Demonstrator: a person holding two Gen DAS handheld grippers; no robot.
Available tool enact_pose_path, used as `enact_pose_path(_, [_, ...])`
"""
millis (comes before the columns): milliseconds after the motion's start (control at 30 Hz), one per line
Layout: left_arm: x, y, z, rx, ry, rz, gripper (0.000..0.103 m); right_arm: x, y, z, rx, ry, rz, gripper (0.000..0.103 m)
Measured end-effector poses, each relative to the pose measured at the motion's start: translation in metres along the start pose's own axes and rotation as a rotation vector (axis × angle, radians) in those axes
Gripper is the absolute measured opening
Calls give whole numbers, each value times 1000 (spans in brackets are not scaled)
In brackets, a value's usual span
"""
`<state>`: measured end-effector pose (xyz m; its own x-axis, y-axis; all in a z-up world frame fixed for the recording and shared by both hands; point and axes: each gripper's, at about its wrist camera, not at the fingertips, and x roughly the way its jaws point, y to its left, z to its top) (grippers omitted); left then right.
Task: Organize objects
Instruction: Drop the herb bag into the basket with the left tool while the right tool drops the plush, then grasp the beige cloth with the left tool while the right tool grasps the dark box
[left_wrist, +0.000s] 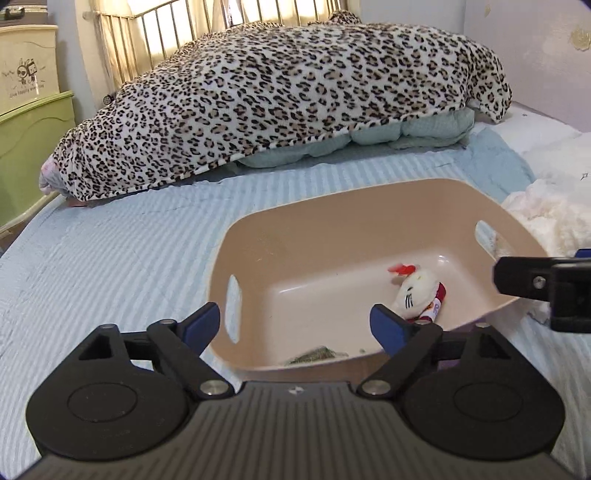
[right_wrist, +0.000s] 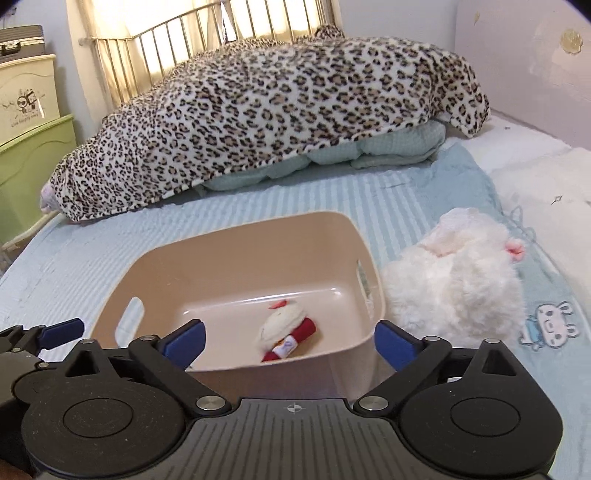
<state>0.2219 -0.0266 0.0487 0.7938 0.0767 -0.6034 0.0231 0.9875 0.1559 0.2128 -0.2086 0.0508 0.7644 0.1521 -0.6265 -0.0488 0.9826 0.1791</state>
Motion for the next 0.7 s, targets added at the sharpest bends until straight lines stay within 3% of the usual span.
enact_pose_path(167, [-19, 5, -9, 5, 3, -36, 96, -25, -3, -11, -11, 4, 16, 103])
enact_pose_path(333, [-37, 3, -25, 35, -13, -24, 96, -41, -5, -28, -30, 11, 0, 103])
enact_pose_path(700, [-43, 5, -73, 39, 80, -61, 96, -37, -16, -75, -62, 125, -63, 103])
